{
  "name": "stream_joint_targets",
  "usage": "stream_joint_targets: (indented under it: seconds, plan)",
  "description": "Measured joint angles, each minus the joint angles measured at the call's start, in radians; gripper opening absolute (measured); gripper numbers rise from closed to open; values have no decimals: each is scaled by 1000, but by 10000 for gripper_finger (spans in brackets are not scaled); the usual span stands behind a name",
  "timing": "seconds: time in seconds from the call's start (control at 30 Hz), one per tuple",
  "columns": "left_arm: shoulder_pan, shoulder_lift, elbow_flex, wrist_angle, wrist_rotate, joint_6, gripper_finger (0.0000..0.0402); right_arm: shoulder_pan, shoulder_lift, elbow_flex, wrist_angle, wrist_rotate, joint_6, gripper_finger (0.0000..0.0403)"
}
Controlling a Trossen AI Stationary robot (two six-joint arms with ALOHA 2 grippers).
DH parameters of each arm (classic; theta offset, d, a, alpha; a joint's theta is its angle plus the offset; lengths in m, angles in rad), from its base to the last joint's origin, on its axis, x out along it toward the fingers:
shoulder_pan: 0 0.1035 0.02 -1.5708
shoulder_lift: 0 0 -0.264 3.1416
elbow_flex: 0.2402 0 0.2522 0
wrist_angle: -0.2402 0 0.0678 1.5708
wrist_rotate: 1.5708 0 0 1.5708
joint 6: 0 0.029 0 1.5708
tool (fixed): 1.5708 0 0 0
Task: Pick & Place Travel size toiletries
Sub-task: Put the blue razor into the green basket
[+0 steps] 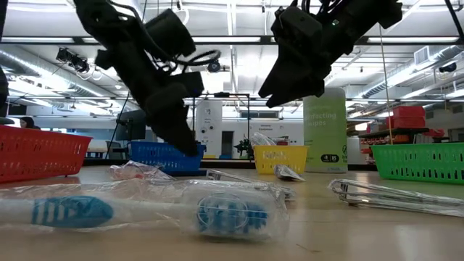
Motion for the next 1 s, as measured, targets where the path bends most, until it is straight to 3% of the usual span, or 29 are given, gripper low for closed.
stream_joint_targets:
  seconds: [0.27, 0.47, 0.77, 1.0]
  plan:
    - [71, 36, 10, -40, 44, 42, 181, 0, 0, 0, 2, 0, -4, 205]
    - [63, 47, 7, -57, 94, 47, 181, 0, 0, 0, -3, 0, -4, 194]
    - [57, 94, 9, -45, 82, 89, 180, 0, 0, 0, 1, 0, -4, 193]
    - [43, 102, 11, -40, 74, 93, 128, 0, 0, 0, -5, 0, -6, 207]
